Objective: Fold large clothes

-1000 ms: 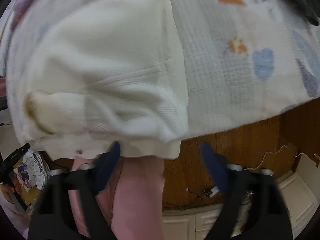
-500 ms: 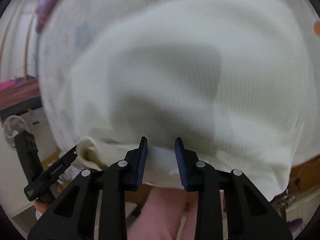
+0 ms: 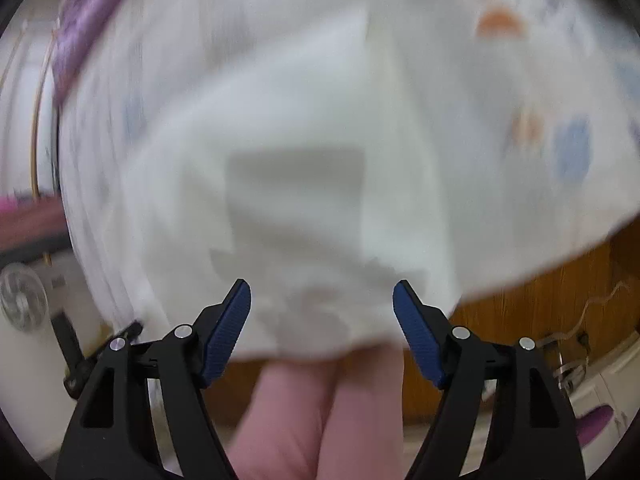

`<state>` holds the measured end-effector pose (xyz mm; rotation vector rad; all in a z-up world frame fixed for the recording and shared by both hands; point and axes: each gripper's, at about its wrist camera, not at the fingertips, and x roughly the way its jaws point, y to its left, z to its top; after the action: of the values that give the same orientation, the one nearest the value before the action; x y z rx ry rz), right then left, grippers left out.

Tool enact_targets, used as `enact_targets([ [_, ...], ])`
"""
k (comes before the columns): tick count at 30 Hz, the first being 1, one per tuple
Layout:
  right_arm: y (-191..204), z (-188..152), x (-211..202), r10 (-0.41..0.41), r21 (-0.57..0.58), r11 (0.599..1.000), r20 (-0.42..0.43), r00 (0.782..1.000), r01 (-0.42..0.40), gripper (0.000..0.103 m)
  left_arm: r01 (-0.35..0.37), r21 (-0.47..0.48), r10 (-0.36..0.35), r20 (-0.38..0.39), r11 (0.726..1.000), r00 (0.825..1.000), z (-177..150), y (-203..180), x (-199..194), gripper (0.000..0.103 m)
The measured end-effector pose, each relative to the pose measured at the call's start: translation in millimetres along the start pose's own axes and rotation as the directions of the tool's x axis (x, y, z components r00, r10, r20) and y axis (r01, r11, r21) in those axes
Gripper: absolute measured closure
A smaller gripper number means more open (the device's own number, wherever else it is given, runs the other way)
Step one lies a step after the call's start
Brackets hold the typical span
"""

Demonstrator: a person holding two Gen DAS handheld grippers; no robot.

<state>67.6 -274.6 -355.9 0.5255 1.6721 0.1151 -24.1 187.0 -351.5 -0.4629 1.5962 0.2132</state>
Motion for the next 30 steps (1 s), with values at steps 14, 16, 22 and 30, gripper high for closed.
enact_targets([
  [14, -29, 135, 84, 0.151, 0.343, 0.928, 0.016, 0.988, -0.147, 0.086, 0.185, -0.254, -0.161, 0.114, 0.949, 0.98, 151, 0, 58, 0.079],
  [16, -30, 136, 75, 0.188, 0.389, 0.897, 0.094, 0.978, -0.21, 0.091, 0.207, -0.233, -0.179, 0.136, 0.95, 0.974, 155, 0, 47, 0.082],
  [22, -3, 128, 26, 0.169, 0.38, 0.893, 0.21, 0.963, -0.24, 0.093, 0.218, -0.142, -0.19, 0.188, 0.966, 0.964, 166, -14, -12, 0.083],
  [30, 45, 188, -32, 0.208, 0.308, 0.897, 0.335, 0.919, -0.315, 0.094, 0.284, -0.012, -0.269, 0.289, 0.959, 0.919, 238, -74, -81, 0.084],
])
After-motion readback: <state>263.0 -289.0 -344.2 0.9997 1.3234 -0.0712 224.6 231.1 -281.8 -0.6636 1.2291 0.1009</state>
